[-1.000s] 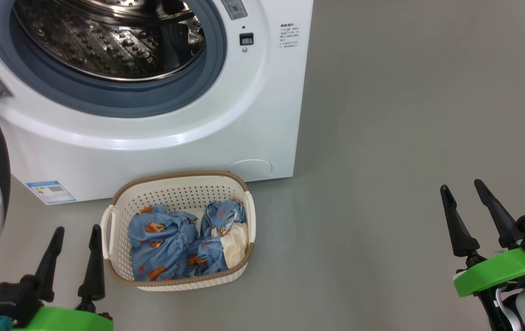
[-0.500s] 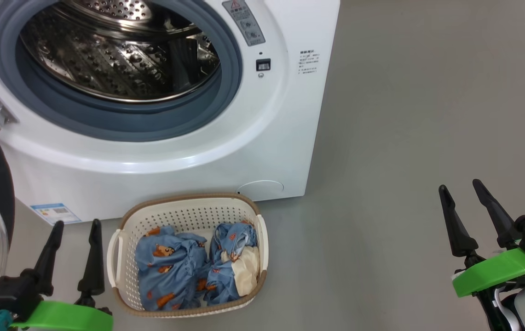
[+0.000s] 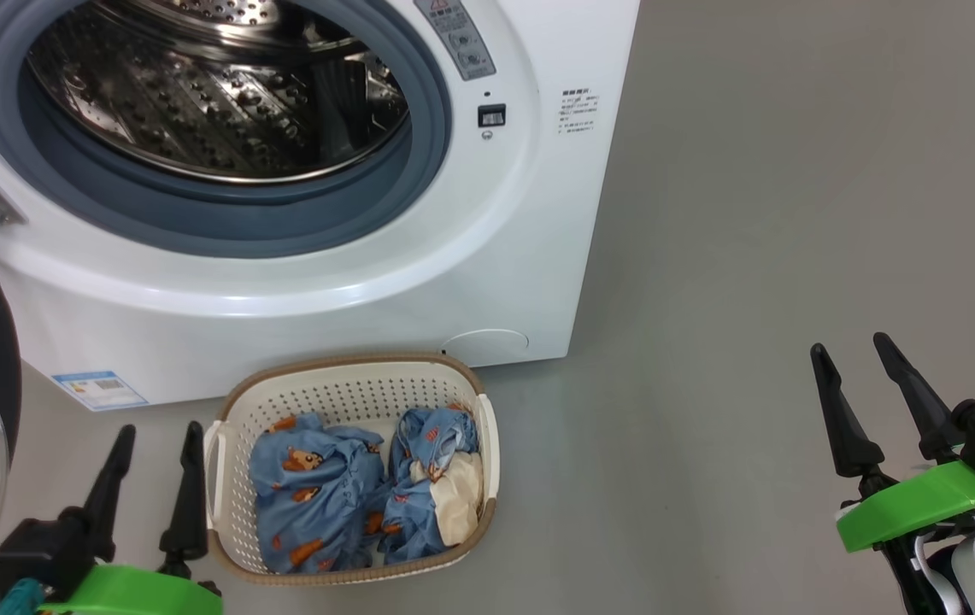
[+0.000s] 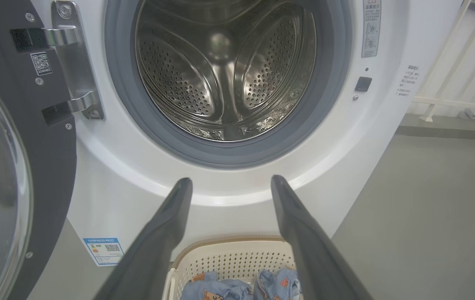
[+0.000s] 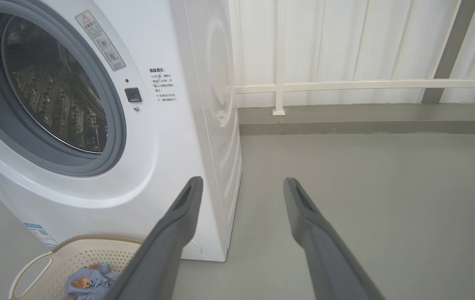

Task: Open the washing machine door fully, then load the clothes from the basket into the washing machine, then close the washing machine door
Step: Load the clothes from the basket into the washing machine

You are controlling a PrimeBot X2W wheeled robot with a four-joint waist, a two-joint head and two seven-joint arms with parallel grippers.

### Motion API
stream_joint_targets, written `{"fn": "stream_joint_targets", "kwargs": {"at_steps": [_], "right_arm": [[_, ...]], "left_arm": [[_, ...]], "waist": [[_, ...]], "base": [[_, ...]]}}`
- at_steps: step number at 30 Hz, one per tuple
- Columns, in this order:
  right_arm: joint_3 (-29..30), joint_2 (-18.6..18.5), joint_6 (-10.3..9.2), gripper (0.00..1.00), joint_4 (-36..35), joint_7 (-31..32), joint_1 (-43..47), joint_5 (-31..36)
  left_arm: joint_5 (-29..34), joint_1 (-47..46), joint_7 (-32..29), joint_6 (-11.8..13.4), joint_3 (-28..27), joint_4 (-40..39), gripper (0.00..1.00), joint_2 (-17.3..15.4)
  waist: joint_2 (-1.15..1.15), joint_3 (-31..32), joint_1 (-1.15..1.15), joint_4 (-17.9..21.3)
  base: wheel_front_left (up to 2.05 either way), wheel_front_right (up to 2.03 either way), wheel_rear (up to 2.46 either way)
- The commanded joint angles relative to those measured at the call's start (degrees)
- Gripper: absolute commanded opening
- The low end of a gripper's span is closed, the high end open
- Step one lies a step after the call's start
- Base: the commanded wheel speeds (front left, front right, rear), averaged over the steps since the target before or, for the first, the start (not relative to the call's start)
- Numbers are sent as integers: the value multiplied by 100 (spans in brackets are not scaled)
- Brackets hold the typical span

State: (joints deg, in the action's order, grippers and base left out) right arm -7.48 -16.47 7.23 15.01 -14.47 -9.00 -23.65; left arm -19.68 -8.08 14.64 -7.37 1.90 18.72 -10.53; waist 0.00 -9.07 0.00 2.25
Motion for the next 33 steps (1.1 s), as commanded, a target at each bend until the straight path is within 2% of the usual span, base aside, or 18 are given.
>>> {"fn": "stream_joint_targets", "kwargs": {"at_steps": [1,7,17,26,33], "right_arm": [[-114,-73,25,100,-156,-52,-117,77],[-145,-10,25,100,-194,-52,-263,104],[-200,120,25,100,-243,-52,-670,137],[-241,221,25,100,-288,-52,-1037,169],[-228,318,25,100,-345,-52,-1327,199]], "left_arm": [[-1,-201,36,-12,-158,-66,100,-109],[19,-353,36,-12,27,389,100,-78],[-97,-1119,36,-12,635,1705,100,-134],[-596,-1955,36,-12,1635,2622,100,-186],[-1283,-2698,36,-12,2563,3297,100,-293]], "waist": [[0,-41,0,6],[0,-322,0,29],[0,-1020,0,117],[0,-1644,0,247],[0,-2213,0,374]], "base": [[0,0,0],[0,0,0],[0,0,0],[0,0,0],[0,0,0]]}}
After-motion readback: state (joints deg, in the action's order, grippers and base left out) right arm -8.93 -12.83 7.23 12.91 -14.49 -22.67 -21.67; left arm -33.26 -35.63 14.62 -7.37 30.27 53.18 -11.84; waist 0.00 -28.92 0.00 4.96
